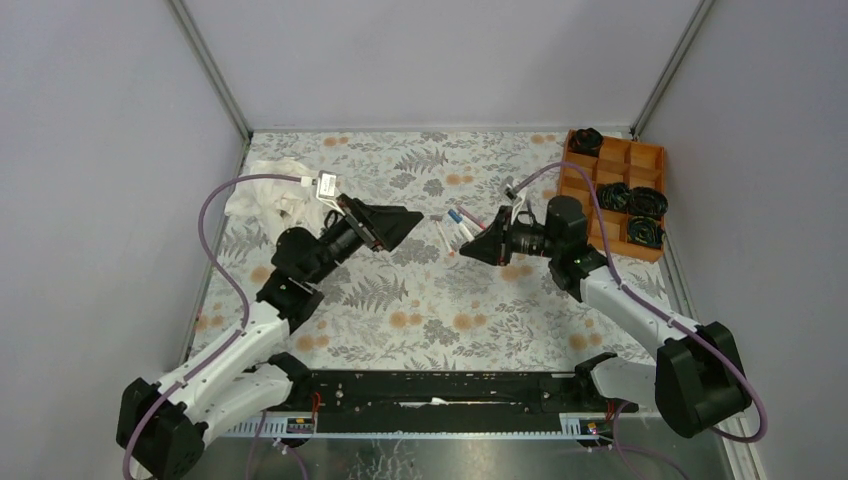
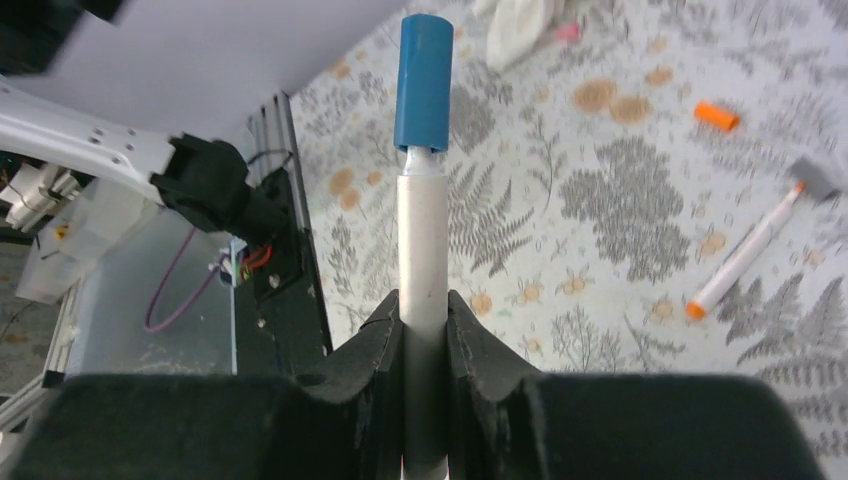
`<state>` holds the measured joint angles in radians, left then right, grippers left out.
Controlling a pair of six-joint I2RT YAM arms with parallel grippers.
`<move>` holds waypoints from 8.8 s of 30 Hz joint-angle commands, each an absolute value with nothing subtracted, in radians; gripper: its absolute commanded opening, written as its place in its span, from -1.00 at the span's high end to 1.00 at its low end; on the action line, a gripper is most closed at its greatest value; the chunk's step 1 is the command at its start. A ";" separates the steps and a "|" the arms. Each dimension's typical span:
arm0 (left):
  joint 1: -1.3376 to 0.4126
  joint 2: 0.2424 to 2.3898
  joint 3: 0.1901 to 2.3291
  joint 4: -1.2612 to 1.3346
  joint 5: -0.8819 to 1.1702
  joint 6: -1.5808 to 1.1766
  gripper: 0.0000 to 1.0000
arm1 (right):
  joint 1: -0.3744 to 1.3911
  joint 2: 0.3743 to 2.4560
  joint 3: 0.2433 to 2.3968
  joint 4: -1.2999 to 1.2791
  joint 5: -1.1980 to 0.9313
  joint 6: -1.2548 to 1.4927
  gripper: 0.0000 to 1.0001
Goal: Insert the pens into the pen caps
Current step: Press the pen cap onto the pen, then place the pen at the center of the board.
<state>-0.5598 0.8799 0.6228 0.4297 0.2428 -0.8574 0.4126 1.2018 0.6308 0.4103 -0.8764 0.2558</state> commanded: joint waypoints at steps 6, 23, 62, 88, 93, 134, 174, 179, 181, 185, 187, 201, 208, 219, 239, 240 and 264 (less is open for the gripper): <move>-0.555 1.048 0.649 0.848 0.295 -0.961 -0.91 | 0.370 1.157 0.842 0.552 -1.015 0.465 1.00; -0.657 1.278 0.816 1.067 0.302 -1.011 -0.91 | 0.368 1.138 0.866 0.646 -1.046 0.640 1.00; -0.719 1.327 0.983 0.756 0.278 -0.879 1.00 | 0.368 1.132 0.923 0.361 -0.968 0.484 1.00; -0.951 1.355 1.000 0.541 -0.134 -0.883 1.00 | 0.397 1.150 1.080 0.020 -0.617 0.204 1.00; -0.961 1.362 0.985 0.527 -0.069 -0.896 1.00 | 0.397 1.148 1.083 0.008 -0.588 0.196 1.00; -1.154 1.404 0.813 0.484 0.143 -0.936 1.00 | 0.257 1.153 1.076 0.128 -0.749 0.328 1.00; -1.095 1.222 0.871 0.288 0.027 -0.855 -0.31 | 0.232 1.089 0.920 0.087 -0.767 0.221 1.00; -1.072 1.084 0.812 0.214 0.004 -0.742 -0.52 | 0.226 1.086 0.903 0.107 -0.792 0.207 1.00; -1.054 1.018 0.779 0.195 -0.026 -0.679 -0.71 | 0.213 1.086 0.893 0.104 -0.808 0.166 1.00; -1.017 0.930 0.739 0.128 -0.105 -0.578 -0.98 | 0.193 1.109 0.867 0.030 -0.744 -0.014 1.00; -0.970 0.925 0.742 0.094 -0.090 -0.544 -0.97 | 0.190 1.141 0.866 -0.036 -0.672 -0.093 1.00; -0.591 1.125 1.001 -0.301 0.160 -0.198 -0.98 | 0.134 1.661 1.078 -0.218 -0.170 -0.171 0.67; -0.588 1.002 0.849 -0.244 0.082 -0.159 -0.97 | 0.086 1.858 1.252 -0.314 -0.193 -0.122 0.52; -0.585 0.987 0.829 -0.253 0.051 -0.138 -0.97 | 0.071 1.955 1.313 -0.348 -0.260 -0.093 0.22; -0.566 0.759 0.683 -0.031 0.060 -0.449 -0.98 | 0.088 1.472 1.030 -0.193 -1.129 -0.466 -0.68; -0.566 0.757 0.679 -0.040 0.059 -0.455 -0.98 | 0.108 1.481 1.046 -0.212 -1.128 -0.500 -0.72; -0.314 0.878 0.749 -0.282 0.003 -0.223 -0.98 | 0.490 2.096 1.714 -0.532 -0.484 -0.596 -0.09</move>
